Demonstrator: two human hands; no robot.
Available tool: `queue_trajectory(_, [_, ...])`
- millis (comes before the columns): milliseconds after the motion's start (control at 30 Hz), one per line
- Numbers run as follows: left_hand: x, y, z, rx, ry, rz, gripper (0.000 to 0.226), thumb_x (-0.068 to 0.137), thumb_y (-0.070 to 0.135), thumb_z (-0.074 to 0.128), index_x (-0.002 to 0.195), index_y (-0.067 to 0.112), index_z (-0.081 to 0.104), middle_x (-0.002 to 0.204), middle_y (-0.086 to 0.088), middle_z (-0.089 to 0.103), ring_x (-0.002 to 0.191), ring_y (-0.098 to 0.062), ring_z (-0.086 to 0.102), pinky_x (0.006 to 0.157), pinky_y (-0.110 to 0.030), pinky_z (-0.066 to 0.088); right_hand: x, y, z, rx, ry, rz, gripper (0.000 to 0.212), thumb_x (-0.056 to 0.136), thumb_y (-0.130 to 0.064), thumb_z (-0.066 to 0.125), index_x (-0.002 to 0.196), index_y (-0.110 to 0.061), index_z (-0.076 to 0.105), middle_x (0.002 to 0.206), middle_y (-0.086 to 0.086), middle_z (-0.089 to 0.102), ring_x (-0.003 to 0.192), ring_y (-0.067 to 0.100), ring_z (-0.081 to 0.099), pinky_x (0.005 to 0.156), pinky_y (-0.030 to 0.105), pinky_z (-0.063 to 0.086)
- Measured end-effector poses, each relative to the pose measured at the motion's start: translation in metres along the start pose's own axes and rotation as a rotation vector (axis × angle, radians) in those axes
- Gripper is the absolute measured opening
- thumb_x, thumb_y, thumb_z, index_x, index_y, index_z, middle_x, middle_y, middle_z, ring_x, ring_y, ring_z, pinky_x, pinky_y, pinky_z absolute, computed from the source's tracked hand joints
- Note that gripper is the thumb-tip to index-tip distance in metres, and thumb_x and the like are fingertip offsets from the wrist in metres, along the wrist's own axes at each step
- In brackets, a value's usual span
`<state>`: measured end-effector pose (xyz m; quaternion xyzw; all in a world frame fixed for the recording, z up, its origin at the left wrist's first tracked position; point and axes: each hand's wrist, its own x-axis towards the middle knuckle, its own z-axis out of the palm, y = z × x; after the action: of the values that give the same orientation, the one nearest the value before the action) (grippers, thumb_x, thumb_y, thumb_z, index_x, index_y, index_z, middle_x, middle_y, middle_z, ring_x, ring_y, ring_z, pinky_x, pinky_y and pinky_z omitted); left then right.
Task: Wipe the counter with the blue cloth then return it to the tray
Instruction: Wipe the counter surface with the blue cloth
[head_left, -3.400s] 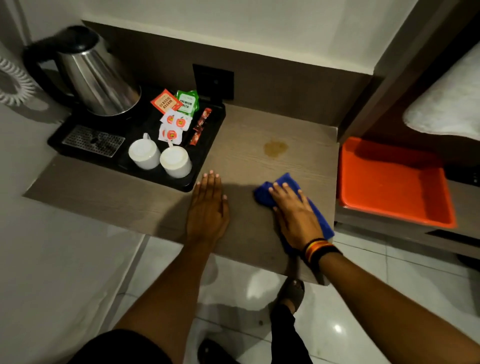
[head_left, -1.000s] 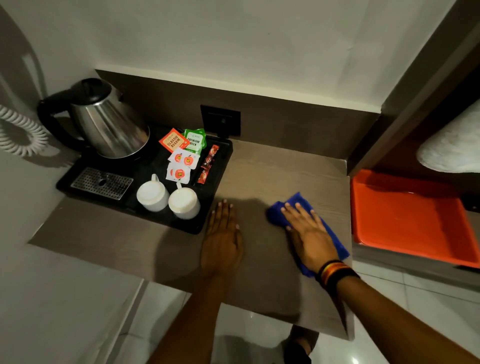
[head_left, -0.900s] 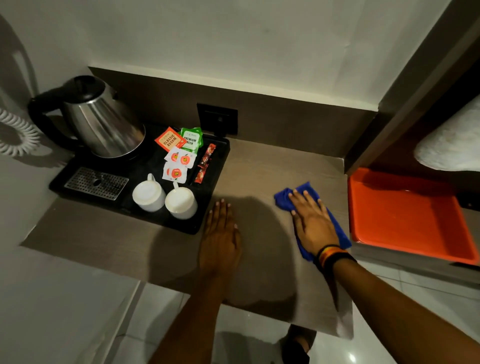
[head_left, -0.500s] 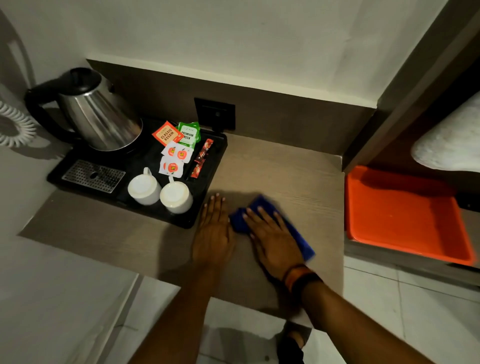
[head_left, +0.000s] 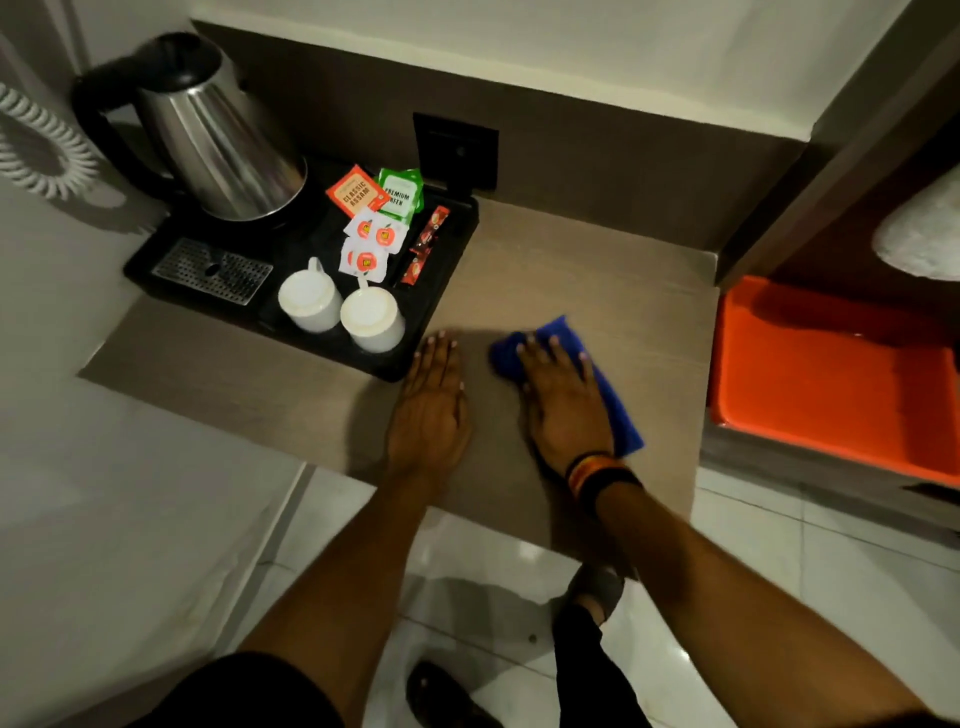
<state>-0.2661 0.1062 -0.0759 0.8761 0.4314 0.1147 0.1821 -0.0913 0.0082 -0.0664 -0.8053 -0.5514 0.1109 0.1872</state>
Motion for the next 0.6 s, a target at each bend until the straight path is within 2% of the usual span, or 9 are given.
queue_trajectory(100, [-0.009,-0.006,-0.007,0.009,-0.016,0.046,0.061,0.105,0.026,0.030,0.163,0.006,0.023,0.172,-0.012,0.020,0.160,-0.024,0.014,0.128,-0.048,0.021,-0.069,0.001,-0.013,0.017,-0.049,-0.125,0.052,0.105,-0.023,0.042,0.155,-0.027,0.030,0.163,-0.011,0.028,0.154,0.014,0.014,0.126,0.048,0.008])
queue_trajectory(167, [-0.008,-0.005,-0.008,0.005,-0.022,0.046,0.061,0.105,0.027,0.028,0.163,0.006,0.023,0.172,-0.013,0.020,0.160,-0.025,0.013,0.127,-0.049,0.023,-0.073,0.024,-0.026,0.020,-0.025,-0.083,0.053,0.103,-0.021,0.048,0.154,-0.027,0.034,0.161,-0.010,0.033,0.153,0.013,0.017,0.126,0.048,0.012])
queue_trajectory(267, [-0.006,-0.003,-0.008,-0.016,-0.020,0.019,0.061,0.105,0.028,0.027,0.163,0.008,0.023,0.172,-0.012,0.021,0.159,-0.025,0.014,0.128,-0.048,0.021,-0.024,0.044,-0.035,0.015,0.016,0.100,0.055,0.102,-0.021,0.045,0.155,-0.031,0.030,0.163,-0.007,0.031,0.153,0.014,0.016,0.126,0.050,0.011])
queue_trajectory(400, [-0.004,-0.005,-0.006,-0.035,0.007,0.032,0.061,0.105,0.029,0.031,0.163,0.009,0.024,0.172,-0.010,0.022,0.159,-0.023,0.016,0.129,-0.045,0.019,0.068,0.020,-0.014,0.016,0.055,0.144,0.056,0.100,-0.019,0.043,0.155,-0.025,0.031,0.164,-0.001,0.030,0.153,0.021,0.017,0.125,0.051,0.008])
queue_trajectory(500, [-0.006,-0.006,-0.002,-0.059,0.047,0.023,0.061,0.105,0.027,0.035,0.163,0.010,0.023,0.172,-0.010,0.021,0.159,-0.022,0.016,0.128,-0.039,0.014,0.093,-0.014,0.007,0.008,0.009,0.023,0.056,0.102,-0.019,0.040,0.156,-0.024,0.027,0.164,0.000,0.028,0.153,0.022,0.017,0.126,0.051,0.006])
queue_trajectory(600, [-0.010,-0.003,-0.004,-0.063,0.068,0.013,0.060,0.105,0.025,0.032,0.162,0.006,0.026,0.170,-0.013,0.026,0.158,-0.024,0.021,0.128,-0.042,0.020,0.058,-0.035,0.013,0.012,-0.081,-0.145,0.055,0.102,-0.018,0.038,0.156,-0.023,0.027,0.165,-0.002,0.025,0.154,0.020,0.014,0.126,0.046,0.002])
